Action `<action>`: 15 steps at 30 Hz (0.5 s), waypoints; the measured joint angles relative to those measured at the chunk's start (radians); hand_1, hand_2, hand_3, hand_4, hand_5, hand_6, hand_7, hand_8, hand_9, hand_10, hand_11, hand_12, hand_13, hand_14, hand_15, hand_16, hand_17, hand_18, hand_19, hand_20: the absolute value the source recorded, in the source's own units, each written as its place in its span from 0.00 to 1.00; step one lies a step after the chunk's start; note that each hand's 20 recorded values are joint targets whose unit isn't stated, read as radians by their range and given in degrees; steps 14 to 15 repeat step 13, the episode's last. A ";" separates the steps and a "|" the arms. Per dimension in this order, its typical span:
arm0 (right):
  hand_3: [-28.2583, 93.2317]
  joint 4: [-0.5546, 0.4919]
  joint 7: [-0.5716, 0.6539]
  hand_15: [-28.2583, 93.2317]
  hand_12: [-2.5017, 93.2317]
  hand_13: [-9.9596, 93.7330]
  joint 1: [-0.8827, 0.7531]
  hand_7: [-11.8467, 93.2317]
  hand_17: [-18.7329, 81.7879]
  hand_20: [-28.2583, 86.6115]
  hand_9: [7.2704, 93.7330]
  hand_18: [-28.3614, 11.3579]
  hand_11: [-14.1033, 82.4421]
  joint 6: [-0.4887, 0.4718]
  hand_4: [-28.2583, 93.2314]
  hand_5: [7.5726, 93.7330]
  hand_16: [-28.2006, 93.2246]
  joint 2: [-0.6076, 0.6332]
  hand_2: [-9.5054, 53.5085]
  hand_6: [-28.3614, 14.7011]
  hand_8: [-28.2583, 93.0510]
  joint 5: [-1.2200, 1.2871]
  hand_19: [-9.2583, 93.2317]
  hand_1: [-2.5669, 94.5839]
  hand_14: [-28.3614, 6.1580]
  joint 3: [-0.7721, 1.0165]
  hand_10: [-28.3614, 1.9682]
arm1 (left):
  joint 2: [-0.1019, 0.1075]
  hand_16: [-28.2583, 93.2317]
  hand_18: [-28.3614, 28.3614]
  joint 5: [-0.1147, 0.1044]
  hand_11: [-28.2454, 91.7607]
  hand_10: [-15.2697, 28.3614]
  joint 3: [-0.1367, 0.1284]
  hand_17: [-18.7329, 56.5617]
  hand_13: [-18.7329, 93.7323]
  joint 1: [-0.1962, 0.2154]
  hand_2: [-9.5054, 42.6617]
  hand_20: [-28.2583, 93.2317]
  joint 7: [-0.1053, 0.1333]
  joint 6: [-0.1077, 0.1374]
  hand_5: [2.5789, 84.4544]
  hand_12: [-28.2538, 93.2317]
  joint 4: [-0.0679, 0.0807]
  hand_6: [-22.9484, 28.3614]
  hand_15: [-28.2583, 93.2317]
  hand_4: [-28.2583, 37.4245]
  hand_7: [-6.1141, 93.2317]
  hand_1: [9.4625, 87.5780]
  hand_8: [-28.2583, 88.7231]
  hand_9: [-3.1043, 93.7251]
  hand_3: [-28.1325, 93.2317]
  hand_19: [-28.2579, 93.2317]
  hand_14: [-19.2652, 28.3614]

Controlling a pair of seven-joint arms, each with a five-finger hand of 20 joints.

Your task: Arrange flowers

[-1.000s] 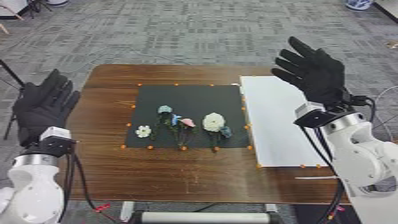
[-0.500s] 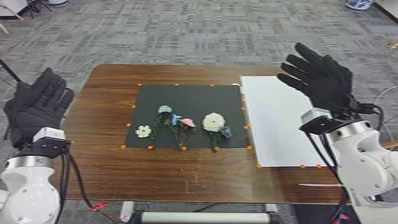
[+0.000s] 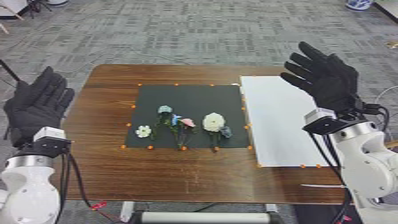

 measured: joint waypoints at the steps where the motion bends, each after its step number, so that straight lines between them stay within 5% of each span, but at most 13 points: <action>1: 0.85 -0.001 0.001 0.28 0.16 0.36 0.000 0.16 0.29 0.37 0.33 0.29 0.18 -0.001 0.07 0.37 0.39 0.000 0.26 0.54 0.18 -0.003 0.36 0.18 0.44 0.000 0.47 | 0.000 0.20 0.67 0.000 0.34 0.63 0.000 0.19 0.33 0.000 0.45 0.26 0.000 0.000 0.45 0.29 0.000 0.60 0.31 0.00 0.10 0.16 0.18 0.33 0.83 0.45 0.62; 15: 0.85 -0.013 0.001 0.28 0.16 0.36 -0.005 0.16 0.29 0.37 0.33 0.29 0.18 -0.019 0.07 0.37 0.38 0.001 0.26 0.54 0.18 -0.004 0.36 0.18 0.43 0.017 0.48 | -0.004 0.20 0.67 0.008 0.34 0.63 -0.001 0.19 0.33 0.001 0.45 0.26 -0.009 -0.001 0.45 0.29 0.000 0.60 0.31 0.00 0.10 0.16 0.18 0.32 0.83 0.45 0.62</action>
